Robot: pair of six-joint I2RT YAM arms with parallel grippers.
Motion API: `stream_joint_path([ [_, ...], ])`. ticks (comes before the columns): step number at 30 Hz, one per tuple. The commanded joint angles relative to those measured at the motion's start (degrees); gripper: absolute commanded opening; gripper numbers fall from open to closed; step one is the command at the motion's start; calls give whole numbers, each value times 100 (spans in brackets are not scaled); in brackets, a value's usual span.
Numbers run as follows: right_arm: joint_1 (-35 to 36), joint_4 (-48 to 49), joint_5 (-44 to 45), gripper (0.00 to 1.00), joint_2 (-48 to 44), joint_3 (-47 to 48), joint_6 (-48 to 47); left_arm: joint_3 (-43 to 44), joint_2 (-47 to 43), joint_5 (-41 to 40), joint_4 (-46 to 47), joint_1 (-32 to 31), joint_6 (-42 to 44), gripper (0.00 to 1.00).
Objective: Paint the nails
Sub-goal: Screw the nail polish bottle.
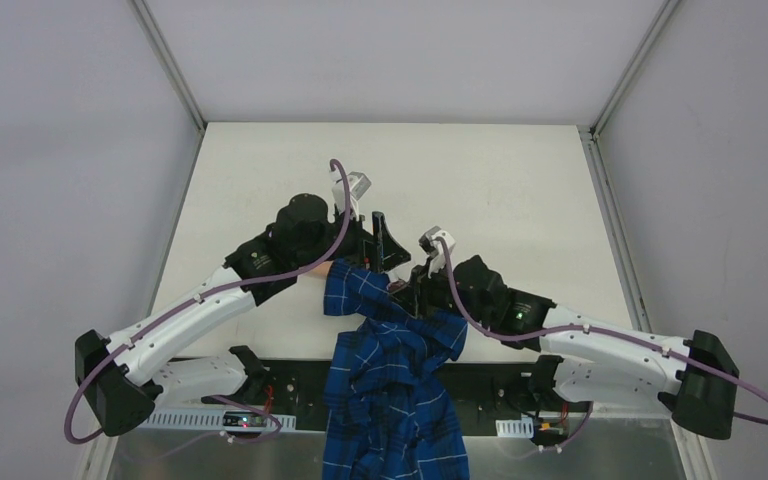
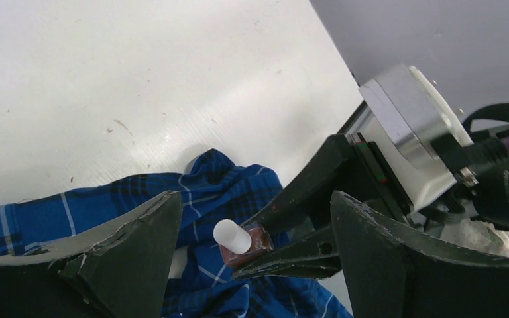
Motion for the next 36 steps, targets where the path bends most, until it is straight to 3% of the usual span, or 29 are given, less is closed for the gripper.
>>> stream_joint_path([
  [1,163,487,531,0,59,339,-179,-58,-51,-361,149,-43,-232,82],
  [7,207,583,559,0,83,290,-157,-173,88,-416,145,-79,-357,68],
  [12,249,554,713,0,64,305,-190,-226,194,-541,149,-204,-487,65],
  [22,295,556,973,0,38,292,-158,-292,338,-688,151,-464,-598,49],
  [25,292,563,1018,0,-52,272,-102,-319,372,-714,151,-531,-620,39],
  [32,278,676,1145,0,-267,130,30,-413,293,-638,193,-587,-723,0],
  [36,113,543,802,0,-326,197,176,-505,133,-444,283,-586,-631,0],
])
